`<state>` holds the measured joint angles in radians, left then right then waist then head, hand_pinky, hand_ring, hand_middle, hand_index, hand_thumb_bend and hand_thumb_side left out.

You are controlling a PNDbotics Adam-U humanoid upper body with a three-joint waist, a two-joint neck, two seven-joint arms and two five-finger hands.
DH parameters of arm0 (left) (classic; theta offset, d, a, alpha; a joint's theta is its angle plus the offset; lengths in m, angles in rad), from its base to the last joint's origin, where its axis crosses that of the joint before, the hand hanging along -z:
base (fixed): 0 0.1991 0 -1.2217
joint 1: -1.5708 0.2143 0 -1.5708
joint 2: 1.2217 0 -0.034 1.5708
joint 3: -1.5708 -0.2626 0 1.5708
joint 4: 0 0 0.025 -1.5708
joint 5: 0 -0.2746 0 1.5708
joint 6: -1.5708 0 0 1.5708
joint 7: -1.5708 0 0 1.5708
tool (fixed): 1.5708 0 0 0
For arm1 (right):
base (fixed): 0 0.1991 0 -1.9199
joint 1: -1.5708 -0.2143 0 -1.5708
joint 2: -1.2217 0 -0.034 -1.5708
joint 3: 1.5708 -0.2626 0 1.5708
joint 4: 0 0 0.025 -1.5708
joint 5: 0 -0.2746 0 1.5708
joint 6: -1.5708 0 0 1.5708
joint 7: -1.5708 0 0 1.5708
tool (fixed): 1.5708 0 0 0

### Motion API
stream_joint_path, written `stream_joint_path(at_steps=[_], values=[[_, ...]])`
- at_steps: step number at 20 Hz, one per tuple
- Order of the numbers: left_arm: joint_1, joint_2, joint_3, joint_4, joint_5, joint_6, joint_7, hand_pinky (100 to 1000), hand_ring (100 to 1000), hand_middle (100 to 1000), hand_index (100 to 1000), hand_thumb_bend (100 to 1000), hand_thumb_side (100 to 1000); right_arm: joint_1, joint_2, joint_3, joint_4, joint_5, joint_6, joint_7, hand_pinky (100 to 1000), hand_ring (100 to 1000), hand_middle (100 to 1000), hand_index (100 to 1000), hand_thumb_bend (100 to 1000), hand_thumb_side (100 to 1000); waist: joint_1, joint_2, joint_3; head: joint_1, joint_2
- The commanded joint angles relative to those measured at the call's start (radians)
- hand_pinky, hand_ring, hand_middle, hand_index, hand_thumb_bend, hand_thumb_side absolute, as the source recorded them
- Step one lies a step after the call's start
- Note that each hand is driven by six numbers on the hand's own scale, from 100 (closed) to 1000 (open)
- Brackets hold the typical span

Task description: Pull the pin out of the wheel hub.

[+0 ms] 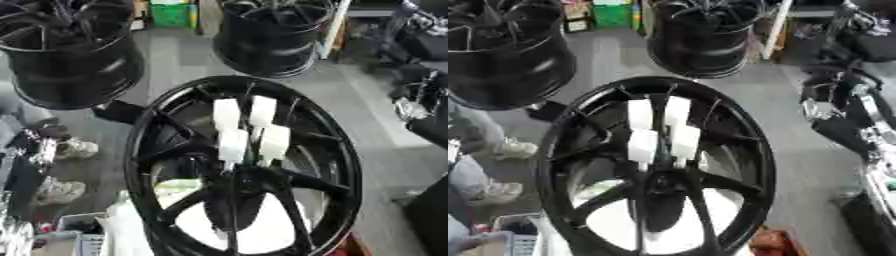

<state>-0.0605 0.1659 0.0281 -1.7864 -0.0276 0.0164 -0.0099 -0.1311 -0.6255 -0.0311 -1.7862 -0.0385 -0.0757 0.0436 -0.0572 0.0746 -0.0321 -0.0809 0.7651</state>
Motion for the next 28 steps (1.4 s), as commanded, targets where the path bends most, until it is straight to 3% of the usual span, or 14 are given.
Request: stream_joint_path(at_steps=[1,8,15,19,28], values=[[-0.005,0.015,-0.003,-0.015,-0.002,-0.002,-0.005,753,728,671,792,175,591,-0.038,-0.11,0.027,-0.046,0.0,-0.017,0.057,747,664,684,839,117,256,-0.001,-0.01,0.001,0.005,0.005],[-0.004,0.02,-0.005,-0.014,-0.003,-0.002,-0.007,753,728,670,792,175,591,-0.113,-0.221,0.093,-0.106,-0.014,-0.05,0.186,756,678,713,863,134,269,-0.004,-0.013,0.006,0.008,0.005],[-0.003,0.023,-0.009,-0.012,-0.003,-0.002,-0.011,753,728,670,792,175,591,-0.194,-0.295,0.166,-0.168,0.004,-0.085,0.37,768,698,761,902,262,349,-0.007,-0.017,0.008,0.006,0.005],[-0.002,0.024,-0.011,-0.011,-0.004,-0.002,-0.014,753,728,671,792,175,591,-0.243,-0.308,0.195,-0.192,0.042,-0.106,0.466,766,701,770,909,332,337,-0.007,-0.019,0.01,0.006,0.005],[0.0,0.025,-0.012,-0.011,-0.004,-0.002,-0.016,754,727,671,792,175,591,-0.341,-0.301,0.268,-0.197,0.185,-0.167,0.594,758,700,805,928,357,351,-0.008,-0.02,0.013,0.001,0.005]])
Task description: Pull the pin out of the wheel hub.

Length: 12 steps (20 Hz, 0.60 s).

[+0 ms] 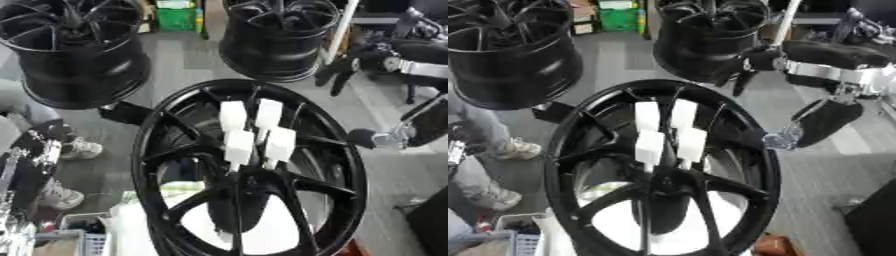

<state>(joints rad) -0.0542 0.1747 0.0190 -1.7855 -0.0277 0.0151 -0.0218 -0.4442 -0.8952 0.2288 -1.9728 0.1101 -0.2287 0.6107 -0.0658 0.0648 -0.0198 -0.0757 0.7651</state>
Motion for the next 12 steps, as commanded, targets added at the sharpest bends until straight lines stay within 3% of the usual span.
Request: stream_joint_path(at_steps=[1,12], values=[[-0.006,0.016,-0.003,-0.011,-0.003,-0.001,-0.004,754,727,670,792,175,591,-0.039,-0.027,0.017,-0.006,0.047,-0.019,0.036,758,702,808,929,355,350,0.001,-0.011,0.001,-0.005,0.005],[-0.005,0.014,-0.006,-0.011,-0.002,-0.001,-0.007,754,726,670,792,174,592,-0.138,0.025,0.108,0.058,0.114,-0.061,0.128,760,710,820,929,341,350,0.0,-0.011,0.003,-0.009,0.005]])
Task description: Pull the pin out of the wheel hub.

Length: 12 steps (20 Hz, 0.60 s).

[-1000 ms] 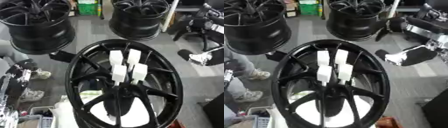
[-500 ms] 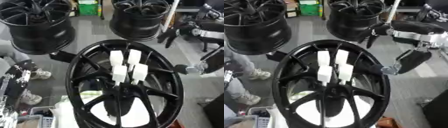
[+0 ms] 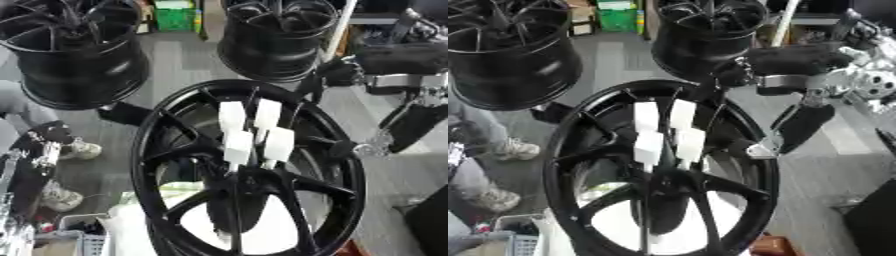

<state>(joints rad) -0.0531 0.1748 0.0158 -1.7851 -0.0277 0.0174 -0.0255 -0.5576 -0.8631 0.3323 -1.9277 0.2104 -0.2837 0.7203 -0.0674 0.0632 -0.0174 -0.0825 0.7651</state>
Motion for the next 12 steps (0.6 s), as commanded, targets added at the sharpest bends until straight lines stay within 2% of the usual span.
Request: stream_joint_path(at_steps=[1,8,9,12], values=[[-0.006,0.014,-0.002,-0.011,-0.002,-0.003,-0.004,754,726,670,792,174,592,-0.031,-0.002,0.011,0.021,0.016,-0.009,0.025,760,710,820,928,340,350,0.002,-0.009,0.001,-0.003,0.005],[-0.006,0.013,-0.004,-0.011,-0.001,-0.003,-0.005,754,726,670,792,174,592,-0.071,0.029,0.05,0.076,0.026,-0.027,0.059,760,711,819,925,338,350,0.002,-0.009,0.002,-0.006,0.005],[-0.006,0.013,-0.004,-0.011,-0.001,-0.003,-0.005,754,726,670,792,174,592,-0.075,0.033,0.053,0.084,0.027,-0.03,0.065,760,711,817,924,321,323,0.003,-0.009,0.002,-0.006,0.005],[-0.005,0.012,-0.005,-0.011,-0.001,-0.003,-0.006,754,726,670,792,174,593,-0.087,0.043,0.064,0.109,0.033,-0.036,0.08,760,711,818,923,339,349,0.003,-0.009,0.002,-0.007,0.005]])
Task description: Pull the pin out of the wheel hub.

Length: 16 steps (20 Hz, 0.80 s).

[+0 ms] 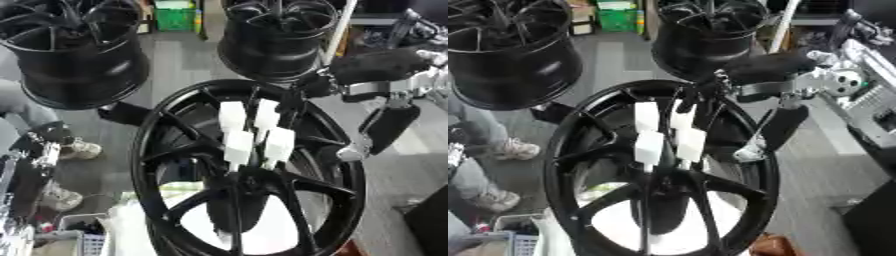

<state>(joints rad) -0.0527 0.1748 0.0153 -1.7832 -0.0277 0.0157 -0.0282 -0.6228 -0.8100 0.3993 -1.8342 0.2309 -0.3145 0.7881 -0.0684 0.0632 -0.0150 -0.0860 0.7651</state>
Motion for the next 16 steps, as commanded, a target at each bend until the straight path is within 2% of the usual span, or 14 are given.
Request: stream_joint_path(at_steps=[1,8,16], values=[[-0.006,0.012,-0.004,-0.013,-0.001,-0.001,-0.004,754,726,670,792,174,593,-0.025,-0.005,0.001,0.025,0.014,-0.007,0.017,760,712,819,923,337,351,0.004,-0.009,0.0,-0.004,0.005],[-0.006,0.012,-0.005,-0.012,-0.001,-0.002,-0.005,754,725,670,792,174,592,-0.043,0.028,0.022,0.082,0.064,-0.031,0.039,768,715,827,927,330,363,0.006,-0.009,0.001,-0.002,0.005],[-0.006,0.01,-0.005,-0.012,-0.001,-0.002,-0.005,755,725,670,792,175,592,-0.052,0.063,0.029,0.142,0.135,-0.056,0.028,765,717,824,918,327,386,0.006,-0.009,0.005,-0.002,0.005]])
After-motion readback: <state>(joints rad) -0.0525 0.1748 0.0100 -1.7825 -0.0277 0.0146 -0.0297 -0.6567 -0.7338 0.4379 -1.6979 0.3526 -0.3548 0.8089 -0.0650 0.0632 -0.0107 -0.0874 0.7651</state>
